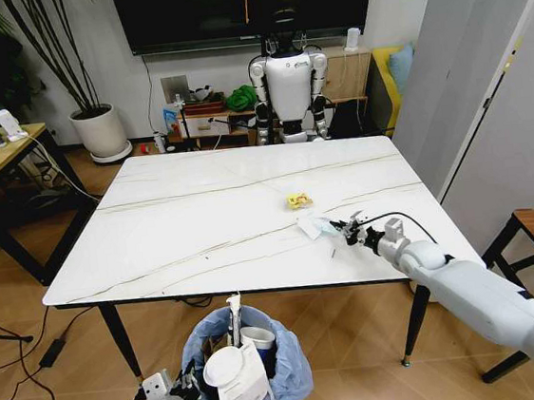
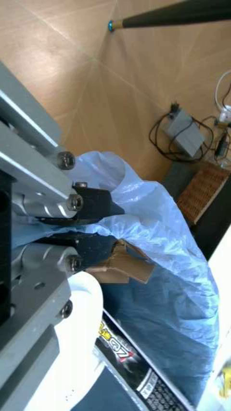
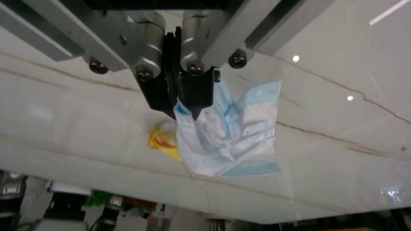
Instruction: Pick up the trash bin and place the trash from the table into it.
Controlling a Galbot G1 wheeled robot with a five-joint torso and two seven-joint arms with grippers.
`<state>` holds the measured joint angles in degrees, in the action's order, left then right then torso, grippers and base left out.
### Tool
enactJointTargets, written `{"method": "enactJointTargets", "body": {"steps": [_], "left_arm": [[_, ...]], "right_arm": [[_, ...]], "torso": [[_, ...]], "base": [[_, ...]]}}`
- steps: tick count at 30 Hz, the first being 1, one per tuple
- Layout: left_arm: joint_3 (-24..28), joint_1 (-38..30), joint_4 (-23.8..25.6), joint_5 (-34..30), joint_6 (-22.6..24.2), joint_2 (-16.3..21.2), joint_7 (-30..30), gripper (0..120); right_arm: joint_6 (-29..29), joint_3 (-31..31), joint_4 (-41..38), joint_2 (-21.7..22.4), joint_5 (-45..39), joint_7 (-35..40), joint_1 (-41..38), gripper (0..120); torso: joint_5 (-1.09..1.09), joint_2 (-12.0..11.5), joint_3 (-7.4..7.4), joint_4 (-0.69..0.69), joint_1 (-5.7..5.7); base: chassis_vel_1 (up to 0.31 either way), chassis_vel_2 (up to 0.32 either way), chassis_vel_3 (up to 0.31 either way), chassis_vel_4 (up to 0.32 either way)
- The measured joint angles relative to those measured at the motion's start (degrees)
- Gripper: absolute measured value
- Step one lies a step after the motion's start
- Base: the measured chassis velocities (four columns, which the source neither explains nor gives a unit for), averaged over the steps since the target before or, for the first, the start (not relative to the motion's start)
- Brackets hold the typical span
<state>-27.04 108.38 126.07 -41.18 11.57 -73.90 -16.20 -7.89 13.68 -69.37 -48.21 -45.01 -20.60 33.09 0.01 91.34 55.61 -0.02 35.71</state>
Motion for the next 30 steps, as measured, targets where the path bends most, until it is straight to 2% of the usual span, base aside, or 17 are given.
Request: {"method": "enactJointTargets", "body": {"steps": [3, 5, 9, 10, 15, 23, 27, 30], "left_arm": [[0.18, -0.23, 0.05, -0.19, 0.0, 0.39, -0.2, 0], [0.36, -0.6, 0.03, -0.74, 0.04, 1.24, -0.52, 0], [0.6, -0.97, 0.01, -1.29, 0.09, 1.7, -0.74, 0], [0.6, -0.97, 0.01, -1.29, 0.09, 1.7, -0.74, 0], [0.21, 0.03, 1.27, -1.14, 0.09, 0.88, -0.75, 0], [0.6, -0.2, 1.43, -1.03, 0.13, 0.24, -0.8, 0], [0.84, -0.28, 1.2, -0.94, 0.2, 0.09, -0.8, 0], [1.13, -0.2, 1.18, -0.77, 0.29, 0.11, -0.81, 0]], "right_arm": [[-0.67, -2.4, -5.09, 3.05, -1.06, -0.19, 2.32, 0], [-1.53, -5.78, -12.49, 8.42, -2.52, -0.13, 6.31, 0], [-1.99, -10.98, -22.19, 14.48, -3.55, 0.37, 12.48, 0], [-1.99, -10.98, -22.19, 14.48, -3.55, 0.37, 12.48, 0], [-3.25, -11.48, -34.82, 19.06, -2.58, 1.47, 15.25, 0], [-3.38, -5.92, -48.12, 19.62, -0.47, 3.75, 15.71, 0], [-4.05, -1.75, -49.38, 18.85, 0.72, 2.69, 14.62, 0], [-4.88, 2.32, -47.6, 16.65, 2.66, 0.92, 13.1, 0]], "torso": [[-0.01, 0.0, -0.01, 0.01, 0.0], [0.0, 0.0, 0.0, 0.0, 0.0], [-0.02, 0.0, -0.01, -0.04, -0.01], [-0.02, 0.0, -0.01, -0.04, -0.01], [0.0, 0.01, -0.01, 0.02, -0.01], [-0.02, 0.0, -0.01, 0.02, -0.01], [-0.02, 0.01, -0.01, 0.01, -0.01], [-0.01, 0.0, 0.0, 0.01, -0.01]], "base": [[0.0, 0.0, 0.0, 0.0], [0.0, 0.0, 0.0, 0.0], [0.0, 0.0, 0.0, 0.0], [0.0, 0.0, 0.0, 0.0], [0.0, 0.0, 0.0, 0.0], [0.0, 0.0, 0.0, 0.0], [0.0, 0.0, 0.0, 0.0], [0.0, 0.0, 0.0, 0.0]]}}
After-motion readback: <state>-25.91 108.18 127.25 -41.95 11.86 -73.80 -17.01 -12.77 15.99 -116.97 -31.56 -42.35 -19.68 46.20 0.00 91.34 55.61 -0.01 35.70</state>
